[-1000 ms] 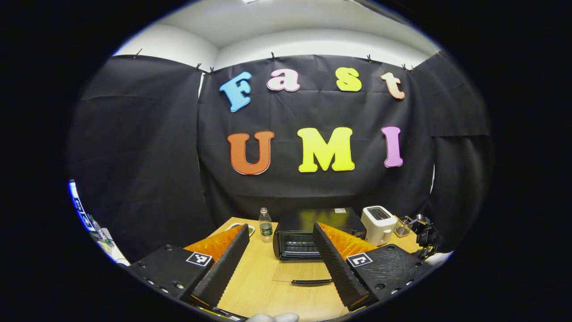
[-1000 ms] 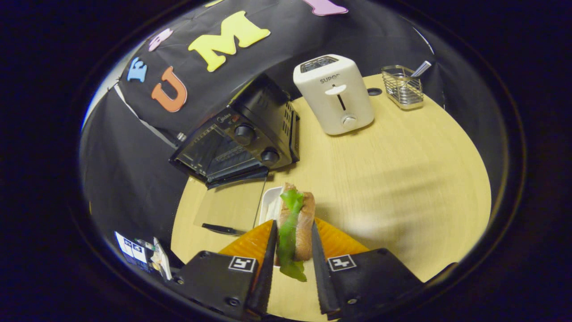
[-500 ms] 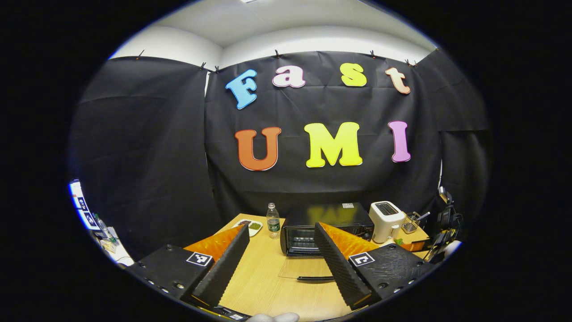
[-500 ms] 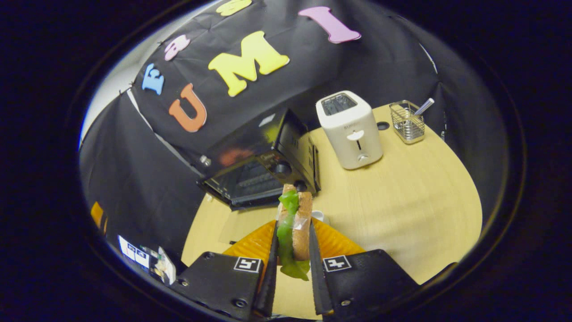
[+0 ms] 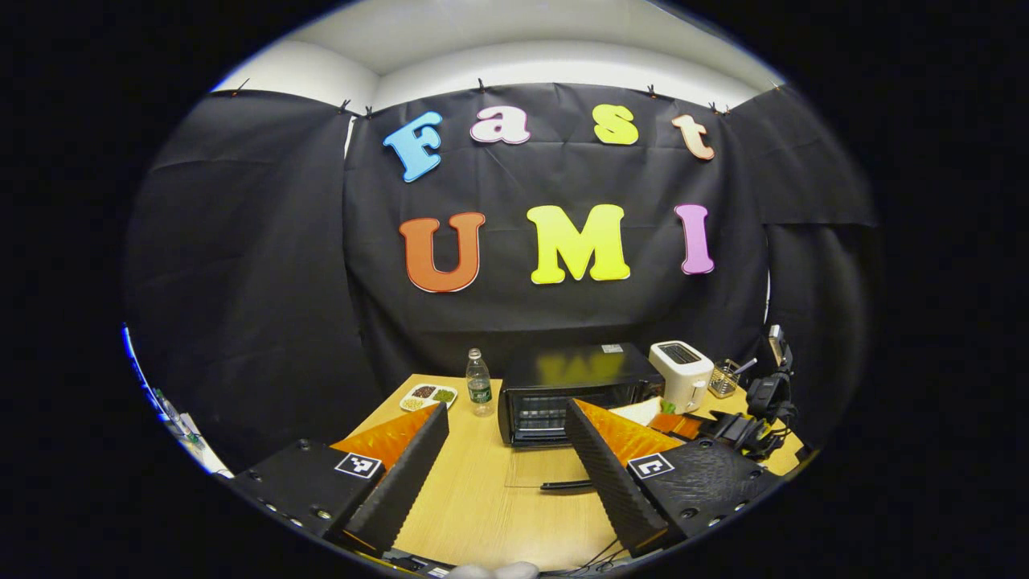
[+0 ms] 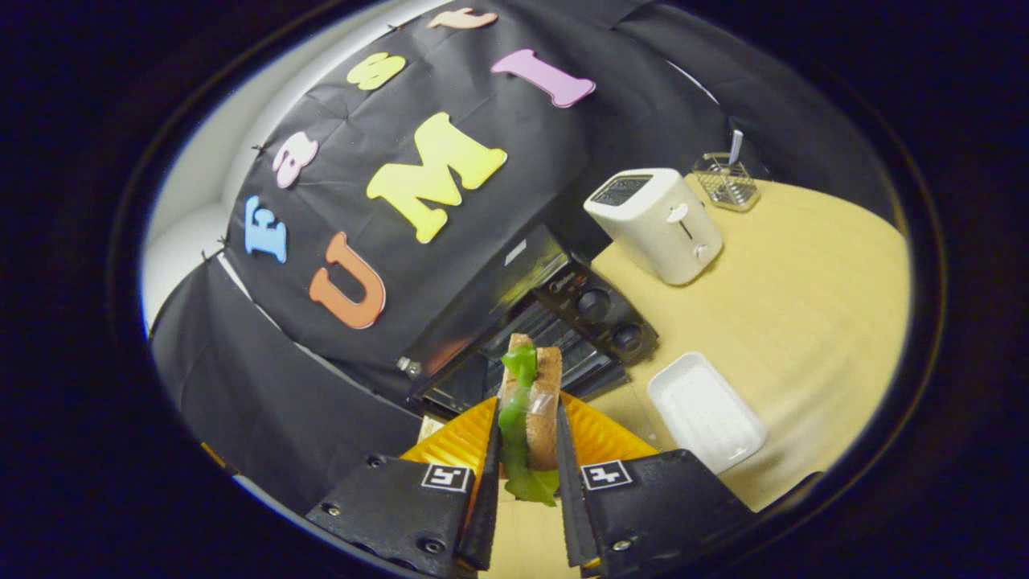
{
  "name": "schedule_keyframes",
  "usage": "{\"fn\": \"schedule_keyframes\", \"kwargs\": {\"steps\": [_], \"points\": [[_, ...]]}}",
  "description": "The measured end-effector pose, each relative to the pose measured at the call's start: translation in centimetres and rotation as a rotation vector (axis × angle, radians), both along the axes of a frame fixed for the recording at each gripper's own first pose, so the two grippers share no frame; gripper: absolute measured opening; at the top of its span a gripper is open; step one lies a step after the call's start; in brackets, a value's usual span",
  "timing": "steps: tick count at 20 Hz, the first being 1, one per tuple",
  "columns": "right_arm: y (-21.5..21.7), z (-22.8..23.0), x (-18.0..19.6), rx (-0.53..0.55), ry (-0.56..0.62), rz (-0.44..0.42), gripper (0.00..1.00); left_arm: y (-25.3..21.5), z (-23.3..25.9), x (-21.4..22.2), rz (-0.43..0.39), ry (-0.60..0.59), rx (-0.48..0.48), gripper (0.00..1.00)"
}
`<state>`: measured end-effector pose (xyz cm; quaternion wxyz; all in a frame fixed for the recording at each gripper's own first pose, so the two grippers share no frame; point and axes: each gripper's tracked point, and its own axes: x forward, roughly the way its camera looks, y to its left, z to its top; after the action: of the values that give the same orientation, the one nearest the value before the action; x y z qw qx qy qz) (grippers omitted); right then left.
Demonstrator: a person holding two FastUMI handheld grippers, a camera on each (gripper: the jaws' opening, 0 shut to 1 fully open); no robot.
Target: Open the electric oven with the left hand, put the food in, and close the electric oven.
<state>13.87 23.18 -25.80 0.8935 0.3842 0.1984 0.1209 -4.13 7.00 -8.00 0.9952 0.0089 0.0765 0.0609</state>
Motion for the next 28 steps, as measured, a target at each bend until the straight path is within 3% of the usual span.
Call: {"fn": "schedule_keyframes", "kwargs": {"steps": [7, 17, 20, 21, 22, 24, 25, 26, 27, 28], "points": [[7.3, -3.9, 6.7, 0.110, 0.015, -0.135, 0.37, 2.4, -1.3, -0.8, -0.032, 0.025, 0.054, 0.96], [10.4, -5.5, 14.8, 0.187, 0.017, -0.274, 0.37, 5.7, -3.3, 0.0, 0.010, 0.082, 0.074, 0.97], [11.2, -6.4, 16.3, 0.174, 0.021, -0.277, 0.37, 6.1, -3.6, 0.3, 0.012, 0.097, 0.080, 0.97], [11.0, -6.5, 16.9, 0.166, 0.014, -0.291, 0.27, 6.3, -3.6, 0.5, 0.014, 0.094, 0.079, 0.97], [10.9, -6.8, 17.1, 0.147, 0.022, -0.294, 0.40, 6.3, -3.5, 0.5, 0.017, 0.093, 0.072, 0.97], [10.7, -7.2, 17.3, 0.064, 0.029, -0.303, 0.39, 6.4, -3.8, 0.7, 0.022, 0.102, 0.063, 0.97], [10.3, -7.7, 17.1, 0.009, 0.041, -0.303, 0.54, 6.3, -3.9, 0.8, 0.020, 0.108, 0.056, 0.97], [10.1, -7.9, 16.9, -0.047, 0.049, -0.292, 0.53, 6.2, -3.8, 0.9, 0.019, 0.107, 0.051, 0.97], [9.9, -7.8, 16.6, -0.105, 0.056, -0.282, 0.60, 6.1, -3.6, 1.0, 0.018, 0.105, 0.046, 0.97], [9.3, -7.6, 16.3, -0.148, 0.047, -0.277, 0.88, 6.2, -3.6, 1.1, 0.024, 0.101, 0.042, 0.97]]}}
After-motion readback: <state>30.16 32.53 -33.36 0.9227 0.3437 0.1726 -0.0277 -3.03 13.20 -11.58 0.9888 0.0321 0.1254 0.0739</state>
